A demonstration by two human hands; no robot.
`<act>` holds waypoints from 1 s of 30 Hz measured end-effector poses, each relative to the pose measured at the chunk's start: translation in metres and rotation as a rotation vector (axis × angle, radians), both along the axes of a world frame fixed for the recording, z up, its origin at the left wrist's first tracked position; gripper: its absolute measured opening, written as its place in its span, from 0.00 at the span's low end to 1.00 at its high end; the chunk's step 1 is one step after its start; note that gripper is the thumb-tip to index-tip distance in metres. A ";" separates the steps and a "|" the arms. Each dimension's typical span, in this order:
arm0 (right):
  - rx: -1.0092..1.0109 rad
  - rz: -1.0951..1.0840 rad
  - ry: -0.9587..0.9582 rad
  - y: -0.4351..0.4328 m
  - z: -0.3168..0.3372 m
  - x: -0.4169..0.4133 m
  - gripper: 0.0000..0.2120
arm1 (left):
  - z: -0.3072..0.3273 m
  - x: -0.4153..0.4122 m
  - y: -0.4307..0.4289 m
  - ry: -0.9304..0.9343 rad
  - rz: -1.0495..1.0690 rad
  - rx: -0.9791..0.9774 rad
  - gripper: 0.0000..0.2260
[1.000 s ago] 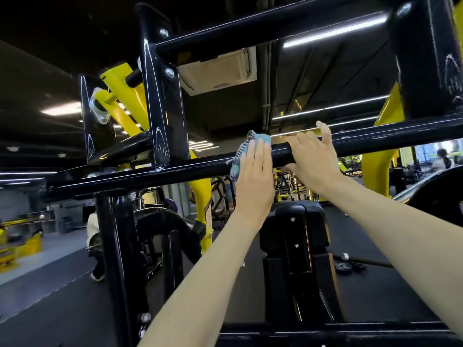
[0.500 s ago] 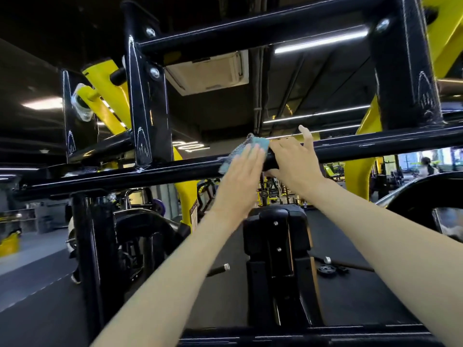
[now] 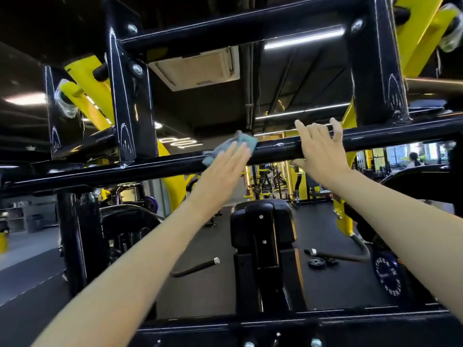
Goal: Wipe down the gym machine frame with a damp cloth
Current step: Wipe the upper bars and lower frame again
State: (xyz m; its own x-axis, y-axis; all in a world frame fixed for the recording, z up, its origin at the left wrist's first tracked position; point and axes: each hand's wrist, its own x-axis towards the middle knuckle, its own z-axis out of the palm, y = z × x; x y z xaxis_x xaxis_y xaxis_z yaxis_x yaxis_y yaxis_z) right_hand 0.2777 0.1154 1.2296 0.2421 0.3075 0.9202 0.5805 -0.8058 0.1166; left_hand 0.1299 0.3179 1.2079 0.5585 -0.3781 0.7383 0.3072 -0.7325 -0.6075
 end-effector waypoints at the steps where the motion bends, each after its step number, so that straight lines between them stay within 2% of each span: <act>1: -0.004 0.007 0.002 -0.001 0.001 0.000 0.42 | -0.004 -0.009 0.012 -0.013 -0.004 -0.009 0.37; 5: 0.008 -0.003 0.011 -0.015 0.003 0.006 0.39 | -0.025 0.009 -0.006 -0.164 -0.102 -0.266 0.35; 9: 0.038 0.051 0.048 -0.020 0.002 0.015 0.24 | -0.015 0.075 -0.088 -0.191 -0.226 -0.238 0.30; 11: 0.055 0.083 0.017 -0.021 0.004 0.019 0.20 | -0.004 0.085 -0.108 -0.162 -0.225 -0.231 0.28; 14: 0.012 0.096 0.033 -0.027 0.008 0.019 0.25 | 0.005 0.060 -0.081 -0.050 -0.191 -0.166 0.31; 18: -0.025 0.104 0.052 -0.037 0.010 0.021 0.27 | -0.003 0.005 -0.013 -0.202 -0.163 -0.501 0.32; 20: -0.012 0.116 0.057 -0.044 0.008 0.026 0.26 | 0.000 0.010 -0.025 -0.206 -0.147 -0.591 0.27; 22: -0.039 0.122 0.076 -0.046 0.008 0.029 0.26 | 0.010 0.036 -0.070 -0.181 -0.227 -0.579 0.25; 25: -0.062 0.114 0.089 -0.044 0.012 0.028 0.23 | 0.010 0.073 -0.127 -0.123 -0.286 -0.514 0.28; 28: -0.071 0.117 0.066 -0.045 0.015 0.030 0.20 | 0.003 0.067 -0.112 -0.086 -0.256 -0.448 0.33; 30: -0.103 0.106 0.055 -0.050 0.017 0.031 0.19 | -0.002 0.052 -0.091 -0.185 -0.238 -0.488 0.33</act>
